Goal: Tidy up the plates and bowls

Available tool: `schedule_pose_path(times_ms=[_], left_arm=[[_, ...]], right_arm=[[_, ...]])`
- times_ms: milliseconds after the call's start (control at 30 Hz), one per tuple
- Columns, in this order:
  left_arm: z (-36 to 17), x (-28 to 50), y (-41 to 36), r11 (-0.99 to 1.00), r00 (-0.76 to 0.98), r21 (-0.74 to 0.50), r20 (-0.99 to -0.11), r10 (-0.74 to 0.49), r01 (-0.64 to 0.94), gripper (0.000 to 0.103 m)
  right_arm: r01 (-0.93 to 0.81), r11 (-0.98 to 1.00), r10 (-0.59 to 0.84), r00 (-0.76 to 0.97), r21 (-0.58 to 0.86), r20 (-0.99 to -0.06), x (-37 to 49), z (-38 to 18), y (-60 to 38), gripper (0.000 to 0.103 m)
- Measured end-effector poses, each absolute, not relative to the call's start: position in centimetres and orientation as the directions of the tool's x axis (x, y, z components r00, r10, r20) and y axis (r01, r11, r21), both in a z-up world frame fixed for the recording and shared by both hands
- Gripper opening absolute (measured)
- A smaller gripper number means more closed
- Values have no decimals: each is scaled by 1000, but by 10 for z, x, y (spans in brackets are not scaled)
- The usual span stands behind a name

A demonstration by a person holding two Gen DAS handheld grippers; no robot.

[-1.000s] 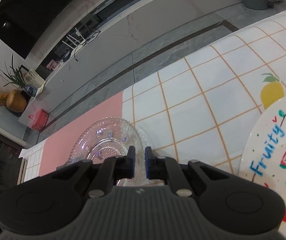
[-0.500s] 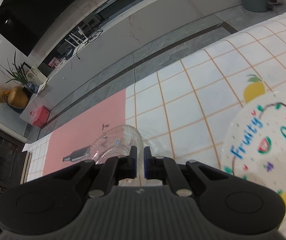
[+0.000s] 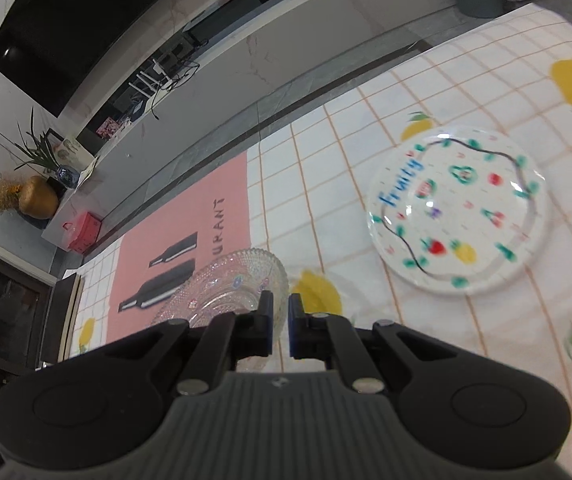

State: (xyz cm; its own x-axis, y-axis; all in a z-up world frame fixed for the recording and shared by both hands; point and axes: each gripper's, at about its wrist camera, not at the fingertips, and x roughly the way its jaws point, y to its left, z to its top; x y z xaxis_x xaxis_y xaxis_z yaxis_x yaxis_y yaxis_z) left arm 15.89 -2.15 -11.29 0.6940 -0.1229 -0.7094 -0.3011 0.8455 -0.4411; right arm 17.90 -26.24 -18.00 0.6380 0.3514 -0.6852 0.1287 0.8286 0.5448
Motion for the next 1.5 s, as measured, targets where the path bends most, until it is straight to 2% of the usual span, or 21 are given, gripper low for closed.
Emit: schedule_pose_path(times_ms=[367,733,1067,1500], left_arm=[[-98,80,-24,856,689,-457,-702,-181,-241,8],[-114,27,-34,872,657,-456,-715,-240,-177,8],[-133,14,-38,891,631,-429,-734,-249,-147,8],[-140,19,-46,928,606,-360,-762,-229,-101,8]], right_arm=[[115,827,357,649,550,-672,80,-167,-271,5],[120,821,359,652,558,-668,10,-185,-286,5],[62,824,385,669,563,-636,-6,-209,-293,5],[55,862,354,644,503,-678,3,-222,-287,6]])
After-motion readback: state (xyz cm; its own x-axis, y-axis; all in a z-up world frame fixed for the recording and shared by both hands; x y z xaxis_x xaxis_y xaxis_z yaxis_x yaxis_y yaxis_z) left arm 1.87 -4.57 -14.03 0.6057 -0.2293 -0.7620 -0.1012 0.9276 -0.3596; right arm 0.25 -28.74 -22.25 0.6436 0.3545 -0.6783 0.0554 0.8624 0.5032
